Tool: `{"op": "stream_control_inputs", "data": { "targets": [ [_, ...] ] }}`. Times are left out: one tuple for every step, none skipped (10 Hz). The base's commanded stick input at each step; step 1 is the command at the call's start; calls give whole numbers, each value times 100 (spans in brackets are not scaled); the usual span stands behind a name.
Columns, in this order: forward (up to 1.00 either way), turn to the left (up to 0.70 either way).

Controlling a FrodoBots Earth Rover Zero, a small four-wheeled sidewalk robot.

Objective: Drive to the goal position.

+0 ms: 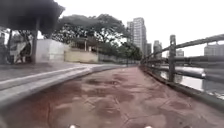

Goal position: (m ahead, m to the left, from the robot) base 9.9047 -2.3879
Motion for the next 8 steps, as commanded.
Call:
{"op": "stream_control_inputs", "data": {
  "targets": [
    [100,-21],
    [100,-37],
    [100,-37],
    [100,-37],
    [100,-37],
    [100,-37],
    [100,-37],
    [100,3]
  ]
}}
